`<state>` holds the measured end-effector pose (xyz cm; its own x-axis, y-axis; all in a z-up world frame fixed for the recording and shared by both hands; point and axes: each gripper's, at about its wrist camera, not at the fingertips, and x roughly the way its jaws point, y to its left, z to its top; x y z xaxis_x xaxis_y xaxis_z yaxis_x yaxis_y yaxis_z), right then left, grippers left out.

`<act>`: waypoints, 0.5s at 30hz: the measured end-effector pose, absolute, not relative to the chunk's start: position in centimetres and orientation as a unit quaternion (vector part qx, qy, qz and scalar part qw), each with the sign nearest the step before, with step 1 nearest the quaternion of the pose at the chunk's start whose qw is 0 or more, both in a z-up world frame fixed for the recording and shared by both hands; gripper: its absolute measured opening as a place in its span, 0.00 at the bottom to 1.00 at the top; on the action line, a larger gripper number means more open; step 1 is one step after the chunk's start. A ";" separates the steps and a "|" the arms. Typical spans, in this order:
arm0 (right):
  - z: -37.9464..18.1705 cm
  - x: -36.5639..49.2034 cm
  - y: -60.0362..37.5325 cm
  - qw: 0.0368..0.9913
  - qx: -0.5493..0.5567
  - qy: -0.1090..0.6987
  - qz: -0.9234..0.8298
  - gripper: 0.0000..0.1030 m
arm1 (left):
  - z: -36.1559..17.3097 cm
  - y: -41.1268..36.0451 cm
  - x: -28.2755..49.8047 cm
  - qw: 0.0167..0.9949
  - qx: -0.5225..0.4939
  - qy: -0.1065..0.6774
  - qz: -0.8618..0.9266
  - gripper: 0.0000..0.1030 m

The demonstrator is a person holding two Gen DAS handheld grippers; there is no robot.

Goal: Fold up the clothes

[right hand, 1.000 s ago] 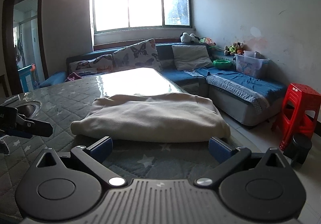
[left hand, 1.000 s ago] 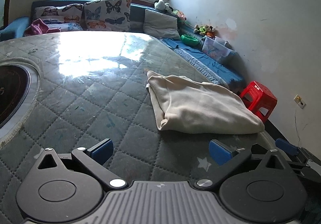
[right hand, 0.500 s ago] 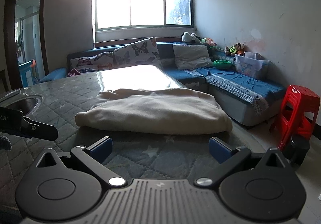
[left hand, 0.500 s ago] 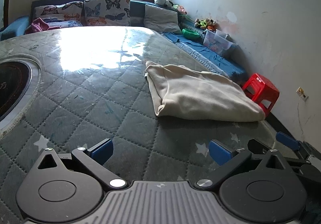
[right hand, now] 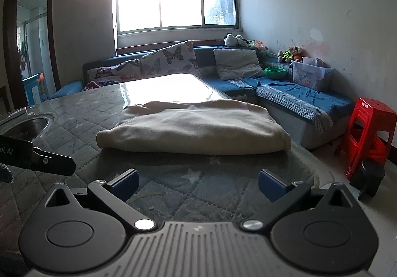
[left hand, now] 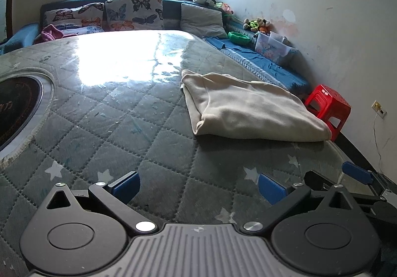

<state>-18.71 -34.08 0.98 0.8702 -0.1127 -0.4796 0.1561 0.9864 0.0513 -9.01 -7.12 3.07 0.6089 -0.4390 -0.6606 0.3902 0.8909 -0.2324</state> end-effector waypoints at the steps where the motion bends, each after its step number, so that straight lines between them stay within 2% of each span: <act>1: 1.0 -18.7 -34.1 0.966 0.045 0.245 -0.070 1.00 | 3.0 -7.2 -9.1 0.896 -0.031 0.377 -0.232 1.00; 15: 0.9 -18.9 -34.2 0.965 0.050 0.246 -0.071 1.00 | 2.4 -7.7 -9.1 0.889 -0.029 0.391 -0.238 1.00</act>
<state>-18.93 -34.20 0.95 0.8692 -0.1133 -0.4813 0.1624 0.9848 0.0614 -9.13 -7.71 2.41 0.5818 -0.4449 -0.6808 0.4002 0.8854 -0.2366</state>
